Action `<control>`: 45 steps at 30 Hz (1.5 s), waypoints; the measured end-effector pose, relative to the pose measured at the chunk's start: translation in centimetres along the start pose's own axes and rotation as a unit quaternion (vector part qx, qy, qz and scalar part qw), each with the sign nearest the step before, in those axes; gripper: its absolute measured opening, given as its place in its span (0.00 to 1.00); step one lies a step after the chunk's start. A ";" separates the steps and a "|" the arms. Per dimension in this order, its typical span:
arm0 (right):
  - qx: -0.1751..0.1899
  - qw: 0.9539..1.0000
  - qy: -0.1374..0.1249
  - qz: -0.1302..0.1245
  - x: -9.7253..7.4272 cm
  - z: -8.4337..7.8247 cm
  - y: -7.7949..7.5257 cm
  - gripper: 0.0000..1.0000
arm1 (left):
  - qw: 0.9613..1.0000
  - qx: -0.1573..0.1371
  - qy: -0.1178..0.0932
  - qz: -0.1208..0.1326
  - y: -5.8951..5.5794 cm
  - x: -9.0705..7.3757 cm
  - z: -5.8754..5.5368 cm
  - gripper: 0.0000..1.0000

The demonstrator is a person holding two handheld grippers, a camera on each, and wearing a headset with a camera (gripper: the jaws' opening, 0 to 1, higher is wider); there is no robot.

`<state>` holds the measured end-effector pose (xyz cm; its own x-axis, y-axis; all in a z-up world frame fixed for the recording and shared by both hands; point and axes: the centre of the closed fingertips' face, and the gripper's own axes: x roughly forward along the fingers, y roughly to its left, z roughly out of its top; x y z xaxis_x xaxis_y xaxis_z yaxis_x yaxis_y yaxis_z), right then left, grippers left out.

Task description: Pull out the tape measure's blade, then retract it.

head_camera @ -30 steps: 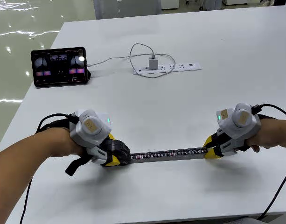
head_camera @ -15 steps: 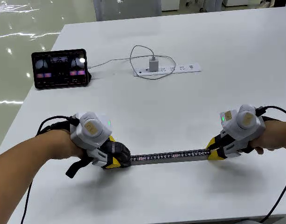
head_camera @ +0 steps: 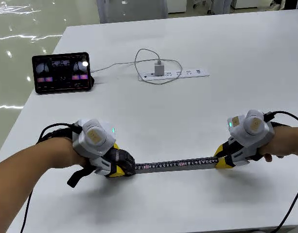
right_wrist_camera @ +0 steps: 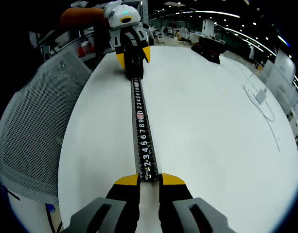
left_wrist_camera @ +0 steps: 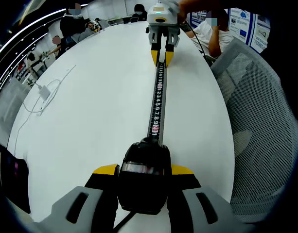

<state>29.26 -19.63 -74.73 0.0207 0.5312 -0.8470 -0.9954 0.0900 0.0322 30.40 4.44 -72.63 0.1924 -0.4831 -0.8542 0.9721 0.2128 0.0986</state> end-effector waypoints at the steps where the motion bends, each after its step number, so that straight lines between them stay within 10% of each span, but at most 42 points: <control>1: -0.001 1.000 0.001 0.000 0.0 0.0 0.0 0.11 | 1.000 -0.002 -0.002 0.000 0.1 0.0 0.0 0.34; 35: -0.028 0.998 0.048 -0.010 0.3 -0.5 -0.3 0.12 | 1.000 0.008 0.006 -0.004 0.1 -0.2 -0.1 0.35; 45: -0.034 0.998 0.035 -0.032 -0.9 0.3 -0.9 0.19 | 1.000 -0.010 0.008 -0.020 -0.7 -1.2 -0.2 0.56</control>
<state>30.13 -19.89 -73.86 0.0807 0.4661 -0.8810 -0.9963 0.0642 -0.0572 29.45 5.05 -71.81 0.1512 -0.4788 -0.8648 0.9760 0.2111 0.0538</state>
